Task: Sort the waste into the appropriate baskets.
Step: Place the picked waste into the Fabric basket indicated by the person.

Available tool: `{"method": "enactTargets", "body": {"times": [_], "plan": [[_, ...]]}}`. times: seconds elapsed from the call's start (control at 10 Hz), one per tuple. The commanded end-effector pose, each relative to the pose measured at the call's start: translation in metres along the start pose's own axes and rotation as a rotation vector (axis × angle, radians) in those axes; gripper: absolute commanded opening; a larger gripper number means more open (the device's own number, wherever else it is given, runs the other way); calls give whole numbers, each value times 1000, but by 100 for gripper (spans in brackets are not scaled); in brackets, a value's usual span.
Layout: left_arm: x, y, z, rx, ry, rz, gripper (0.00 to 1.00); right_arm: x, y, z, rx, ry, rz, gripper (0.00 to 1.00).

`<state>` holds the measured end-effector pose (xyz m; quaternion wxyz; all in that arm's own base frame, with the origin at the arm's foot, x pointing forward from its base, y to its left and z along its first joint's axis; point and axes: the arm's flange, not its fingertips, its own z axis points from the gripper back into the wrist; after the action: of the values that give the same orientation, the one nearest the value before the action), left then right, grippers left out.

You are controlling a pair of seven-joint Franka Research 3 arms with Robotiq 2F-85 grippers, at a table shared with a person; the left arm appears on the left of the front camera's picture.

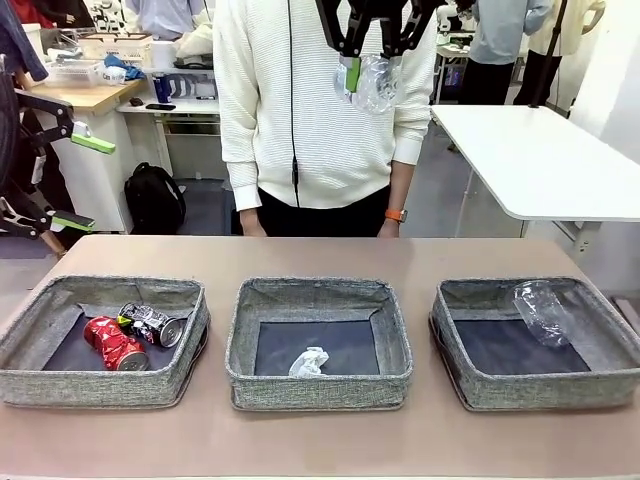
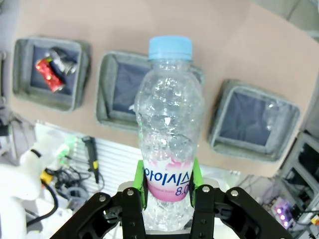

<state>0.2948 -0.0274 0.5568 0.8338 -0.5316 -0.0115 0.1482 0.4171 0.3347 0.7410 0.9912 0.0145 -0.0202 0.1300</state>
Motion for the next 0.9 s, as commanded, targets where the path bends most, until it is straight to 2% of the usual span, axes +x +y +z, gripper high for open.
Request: {"method": "enactTargets", "body": {"times": [0.0,0.8], "plan": [[-2,0,0,4,1,8,100,-2,0,1,-1,-5,-2,40],[-2,0,0,4,1,8,100,-2,0,1,-1,-5,-2,40]]}}
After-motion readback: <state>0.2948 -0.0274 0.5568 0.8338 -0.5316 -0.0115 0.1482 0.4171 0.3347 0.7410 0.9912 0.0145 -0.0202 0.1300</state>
